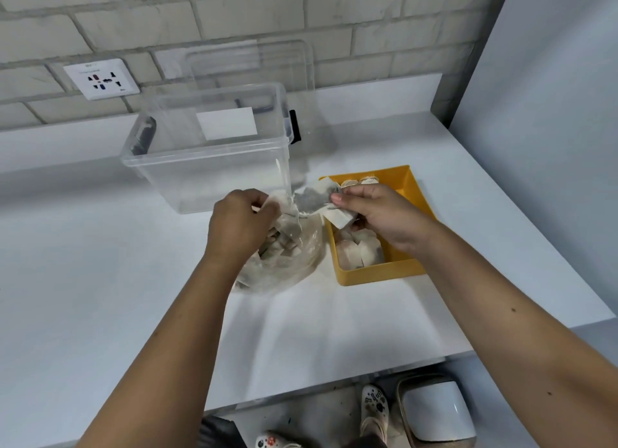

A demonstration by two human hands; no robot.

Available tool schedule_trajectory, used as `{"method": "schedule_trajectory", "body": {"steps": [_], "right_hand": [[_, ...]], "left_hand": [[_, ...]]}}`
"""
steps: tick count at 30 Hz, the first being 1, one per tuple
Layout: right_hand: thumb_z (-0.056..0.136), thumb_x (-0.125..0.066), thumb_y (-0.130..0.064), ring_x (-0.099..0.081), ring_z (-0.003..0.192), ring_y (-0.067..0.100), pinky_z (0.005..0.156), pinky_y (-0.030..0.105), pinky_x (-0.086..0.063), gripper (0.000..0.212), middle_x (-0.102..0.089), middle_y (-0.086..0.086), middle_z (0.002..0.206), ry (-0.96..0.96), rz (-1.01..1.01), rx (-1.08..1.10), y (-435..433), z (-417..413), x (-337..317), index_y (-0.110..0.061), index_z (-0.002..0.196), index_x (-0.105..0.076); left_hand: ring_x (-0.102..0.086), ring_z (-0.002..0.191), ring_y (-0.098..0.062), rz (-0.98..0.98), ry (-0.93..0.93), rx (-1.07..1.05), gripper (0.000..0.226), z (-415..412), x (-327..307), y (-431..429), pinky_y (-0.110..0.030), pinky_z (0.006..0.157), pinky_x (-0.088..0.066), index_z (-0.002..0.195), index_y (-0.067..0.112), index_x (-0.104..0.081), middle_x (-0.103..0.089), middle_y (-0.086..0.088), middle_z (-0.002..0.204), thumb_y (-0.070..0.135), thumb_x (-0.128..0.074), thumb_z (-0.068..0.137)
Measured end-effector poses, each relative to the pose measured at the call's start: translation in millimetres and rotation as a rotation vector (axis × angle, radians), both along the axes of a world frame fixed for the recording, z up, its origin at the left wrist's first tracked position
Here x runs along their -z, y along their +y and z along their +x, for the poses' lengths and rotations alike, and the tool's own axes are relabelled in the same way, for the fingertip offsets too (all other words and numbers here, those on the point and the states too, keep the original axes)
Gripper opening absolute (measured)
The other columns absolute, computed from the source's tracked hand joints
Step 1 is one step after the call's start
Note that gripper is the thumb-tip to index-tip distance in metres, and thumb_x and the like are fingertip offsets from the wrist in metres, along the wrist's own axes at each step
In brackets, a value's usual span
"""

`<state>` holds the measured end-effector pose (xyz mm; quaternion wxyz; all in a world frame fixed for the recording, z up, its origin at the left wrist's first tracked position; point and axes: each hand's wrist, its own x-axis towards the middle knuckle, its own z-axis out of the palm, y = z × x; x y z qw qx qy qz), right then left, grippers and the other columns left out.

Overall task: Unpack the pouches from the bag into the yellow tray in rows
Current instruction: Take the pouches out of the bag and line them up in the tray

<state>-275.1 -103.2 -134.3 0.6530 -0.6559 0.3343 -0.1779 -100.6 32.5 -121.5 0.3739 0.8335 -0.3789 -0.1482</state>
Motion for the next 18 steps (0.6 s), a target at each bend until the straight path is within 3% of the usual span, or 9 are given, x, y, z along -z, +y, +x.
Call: {"method": "schedule_trajectory", "body": {"steps": [2,4,7,9,11,14,18], "right_hand": [[0.093,-0.064,-0.024,-0.058,0.067,0.011,0.055,0.022,-0.045,0.016,-0.065,0.001,0.086,-0.024,0.075,-0.028,-1.0,-3.3,-4.4,-0.011,0.098,-0.072],[0.093,-0.064,-0.024,-0.052,0.055,0.010,0.049,0.021,-0.040,0.015,-0.061,0.003,0.086,-0.011,0.100,-0.050,-1.5,-6.1,-7.7,-0.012,0.098,-0.071],[0.093,-0.065,-0.027,-0.046,0.046,0.009,0.044,0.022,-0.036,0.021,-0.057,0.010,0.084,0.110,0.001,-0.091,-4.0,-12.6,-8.9,-0.009,0.101,-0.070],[0.093,-0.065,-0.027,-0.046,0.043,0.008,0.043,0.022,-0.038,0.023,-0.055,0.011,0.077,0.167,-0.035,-0.123,-6.5,-17.0,-9.7,-0.006,0.101,-0.069],[0.092,-0.066,-0.024,-0.048,0.045,0.008,0.044,0.022,-0.042,0.019,-0.055,0.010,0.072,0.181,-0.045,-0.149,-8.0,-20.2,-11.5,-0.007,0.098,-0.070],[0.086,-0.072,-0.016,-0.056,0.052,0.010,0.049,0.022,-0.050,0.019,-0.061,0.005,0.072,0.171,-0.017,-0.175,-11.5,-24.6,-13.2,-0.006,0.102,-0.071],[0.082,-0.074,-0.009,-0.066,0.058,0.015,0.054,0.024,-0.056,0.033,-0.071,0.002,0.074,0.176,0.032,-0.125,-17.3,-32.1,-12.7,-0.005,0.114,-0.065]], "left_hand": [[-0.068,0.072,-0.022,-0.096,0.188,-0.019,0.017,-5.9,0.6,-4.4,-0.037,0.073,-0.054,0.080,0.014,-0.071,-0.069,0.001,0.071,0.027,-0.065,0.090],[-0.069,0.066,-0.020,-0.171,0.479,-0.001,0.016,-16.0,1.8,-10.5,-0.037,0.068,-0.060,0.091,0.007,-0.072,-0.070,-0.006,0.070,0.017,-0.060,0.095],[-0.075,0.080,-0.028,-0.166,0.809,-0.001,0.026,-31.3,0.7,-19.5,-0.041,0.079,-0.061,0.110,0.002,-0.067,-0.075,-0.016,0.089,0.018,-0.047,0.103],[-0.074,0.086,-0.033,-0.143,0.944,0.008,0.033,-37.5,0.4,-22.9,-0.044,0.081,-0.061,0.108,0.006,-0.067,-0.075,-0.014,0.094,0.031,-0.046,0.103],[-0.075,0.087,-0.028,-0.102,0.886,0.096,0.036,-40.2,4.1,-25.3,-0.037,0.073,-0.062,0.106,0.012,-0.069,-0.075,-0.010,0.100,0.044,-0.056,0.098],[-0.074,0.087,-0.022,-0.099,0.795,0.190,0.029,-44.2,11.3,-28.2,-0.030,0.073,-0.061,0.110,0.008,-0.069,-0.073,-0.014,0.107,0.024,-0.075,0.087],[-0.071,0.079,-0.019,-0.155,0.871,0.145,0.017,-42.8,13.6,-32.4,-0.028,0.071,-0.062,0.103,0.003,-0.070,-0.074,-0.012,0.092,0.012,-0.072,0.088]]}}
